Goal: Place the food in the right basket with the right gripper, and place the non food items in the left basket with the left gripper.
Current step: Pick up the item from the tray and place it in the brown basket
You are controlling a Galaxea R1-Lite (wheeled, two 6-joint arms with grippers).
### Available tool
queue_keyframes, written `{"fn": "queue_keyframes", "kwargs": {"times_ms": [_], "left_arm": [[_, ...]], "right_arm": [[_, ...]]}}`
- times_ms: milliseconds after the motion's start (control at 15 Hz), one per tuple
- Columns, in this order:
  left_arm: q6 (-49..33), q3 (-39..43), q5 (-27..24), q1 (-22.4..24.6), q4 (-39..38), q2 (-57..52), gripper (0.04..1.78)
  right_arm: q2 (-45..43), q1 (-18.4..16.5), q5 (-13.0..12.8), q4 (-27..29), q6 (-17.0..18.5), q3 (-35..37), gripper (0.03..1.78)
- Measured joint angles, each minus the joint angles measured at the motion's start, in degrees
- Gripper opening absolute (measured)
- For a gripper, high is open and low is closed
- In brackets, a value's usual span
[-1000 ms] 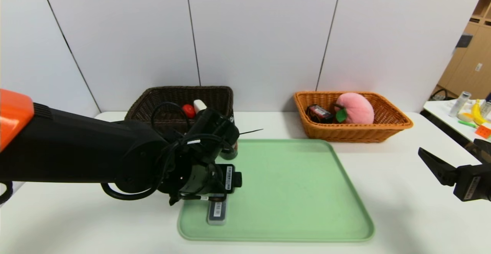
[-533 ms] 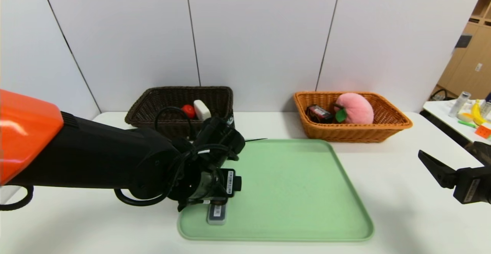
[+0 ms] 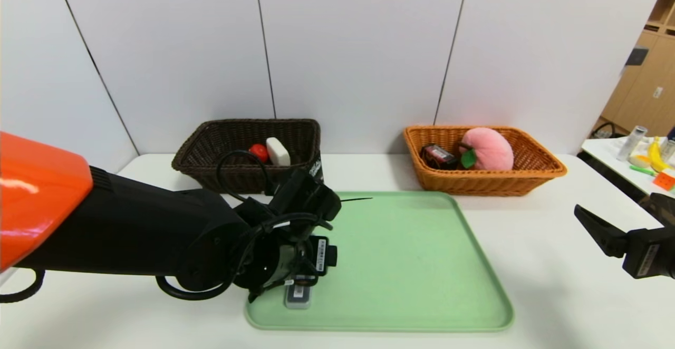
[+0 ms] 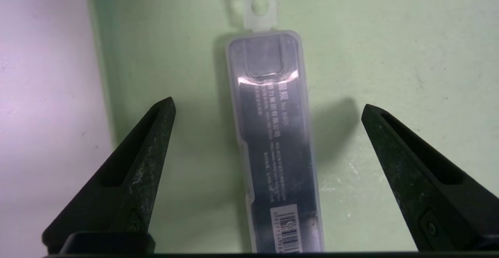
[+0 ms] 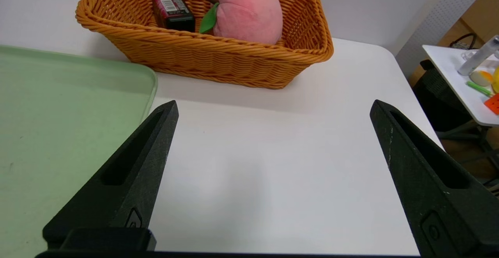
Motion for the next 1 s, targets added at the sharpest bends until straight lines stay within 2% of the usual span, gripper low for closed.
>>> {"fn": "queue_keyframes", "kwargs": {"times_ms": [667,1000], "left_arm": [[0.1,2.9,1.0,-0.2,-0.4,-1.3,1.69],[0.1,3.6,2.1,-1.1,-2.5,-1.7,1.01]], "right_arm": [[-0.4,0.0,0.0,-0.2,0.0,-0.1,1.7],[-1.2,0.0,-0.1,-0.1,0.0,0.1,1.7]]}}
